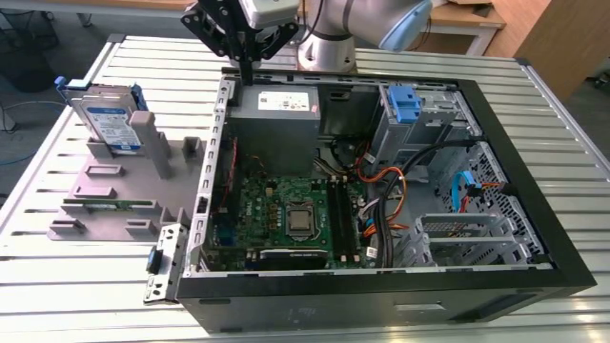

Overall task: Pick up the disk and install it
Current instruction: 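Reach for the disk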

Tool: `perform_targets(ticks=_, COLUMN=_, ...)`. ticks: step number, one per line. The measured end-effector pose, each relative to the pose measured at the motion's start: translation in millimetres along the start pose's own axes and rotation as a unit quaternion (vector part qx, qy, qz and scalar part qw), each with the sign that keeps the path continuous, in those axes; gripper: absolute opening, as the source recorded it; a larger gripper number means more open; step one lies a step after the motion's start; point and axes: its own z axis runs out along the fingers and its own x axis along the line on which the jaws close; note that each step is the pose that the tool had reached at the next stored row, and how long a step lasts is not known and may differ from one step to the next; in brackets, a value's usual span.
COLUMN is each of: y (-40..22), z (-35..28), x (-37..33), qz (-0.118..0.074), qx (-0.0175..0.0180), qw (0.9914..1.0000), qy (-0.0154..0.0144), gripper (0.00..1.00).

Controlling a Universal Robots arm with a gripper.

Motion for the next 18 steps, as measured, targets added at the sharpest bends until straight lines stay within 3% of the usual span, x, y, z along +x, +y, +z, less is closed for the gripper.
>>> perform_targets(ticks=18, y=-1.4, z=-0.5, x=19.2, qz=0.001, qx=0.0, qw=1.0, qy=0.0, gripper=0.11)
